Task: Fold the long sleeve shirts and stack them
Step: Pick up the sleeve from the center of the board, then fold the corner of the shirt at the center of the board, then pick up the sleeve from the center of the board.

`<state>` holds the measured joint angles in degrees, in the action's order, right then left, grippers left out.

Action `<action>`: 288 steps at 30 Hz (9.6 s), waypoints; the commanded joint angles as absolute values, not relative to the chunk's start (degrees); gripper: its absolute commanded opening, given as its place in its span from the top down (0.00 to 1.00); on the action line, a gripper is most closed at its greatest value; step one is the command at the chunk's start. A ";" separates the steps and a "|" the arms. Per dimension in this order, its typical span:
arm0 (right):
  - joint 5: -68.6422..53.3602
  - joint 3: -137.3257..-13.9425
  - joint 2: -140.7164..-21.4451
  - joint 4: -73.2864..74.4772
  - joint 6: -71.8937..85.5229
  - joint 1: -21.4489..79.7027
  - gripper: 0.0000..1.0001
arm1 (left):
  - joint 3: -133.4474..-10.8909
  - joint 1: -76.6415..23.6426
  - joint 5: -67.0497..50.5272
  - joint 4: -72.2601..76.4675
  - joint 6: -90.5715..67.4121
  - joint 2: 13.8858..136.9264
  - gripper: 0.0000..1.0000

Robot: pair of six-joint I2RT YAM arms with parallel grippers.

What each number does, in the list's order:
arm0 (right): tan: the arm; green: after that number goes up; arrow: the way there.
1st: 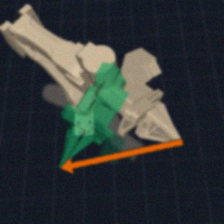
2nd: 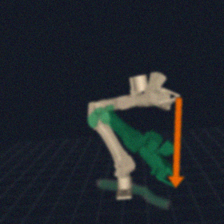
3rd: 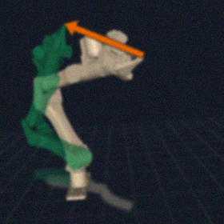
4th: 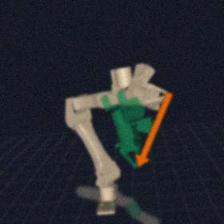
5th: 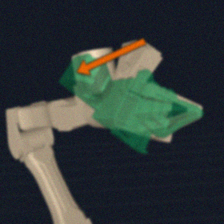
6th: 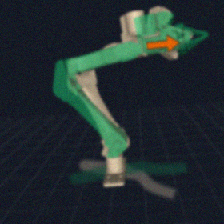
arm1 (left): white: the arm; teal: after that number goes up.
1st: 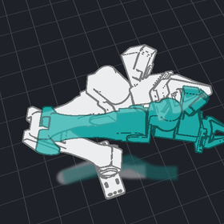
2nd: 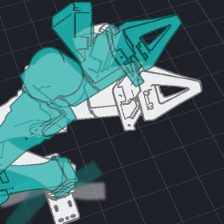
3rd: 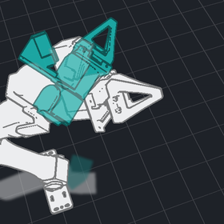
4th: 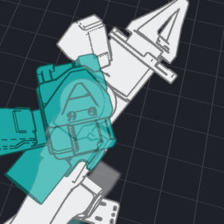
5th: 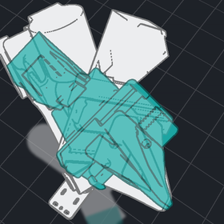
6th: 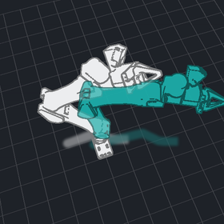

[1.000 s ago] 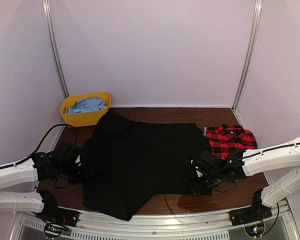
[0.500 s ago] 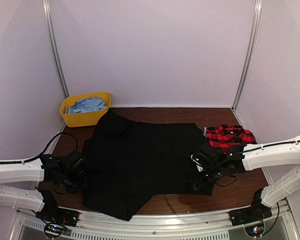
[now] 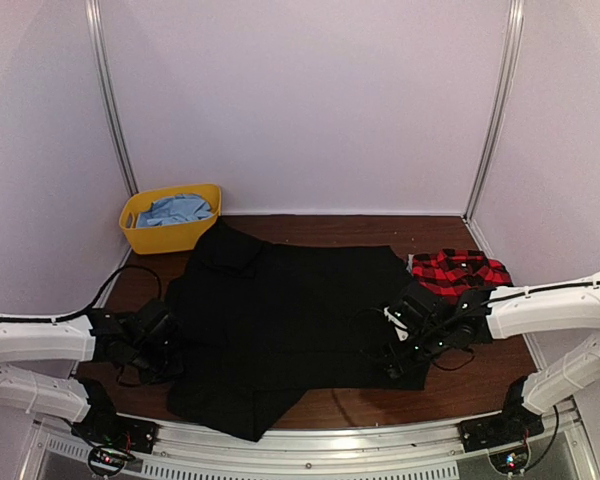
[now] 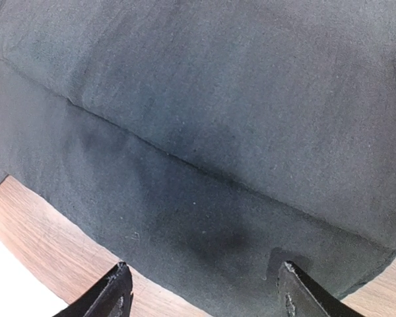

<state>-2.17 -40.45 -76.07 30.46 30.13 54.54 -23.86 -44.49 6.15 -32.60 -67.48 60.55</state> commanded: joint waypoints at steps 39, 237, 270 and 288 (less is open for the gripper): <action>-1.63 -34.20 -80.80 33.71 38.32 62.47 0.61 | -45.32 -40.01 5.51 -50.91 -47.44 60.08 1.00; -14.37 -45.63 -70.62 17.63 16.72 44.70 0.33 | -49.12 -18.28 -17.59 -13.81 -31.93 91.49 0.65; -14.29 -63.78 -110.60 6.12 13.59 71.67 0.59 | -39.47 -18.28 -18.70 -7.55 -31.99 92.03 0.64; -36.58 -63.32 -106.20 -7.00 37.19 70.85 1.00 | -36.91 -18.28 -15.66 -6.94 -32.87 90.63 0.64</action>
<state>-25.78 -62.76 -108.71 2.92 26.63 71.26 -38.68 -18.68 -18.04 -4.47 -32.47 90.59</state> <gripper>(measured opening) 0.009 0.363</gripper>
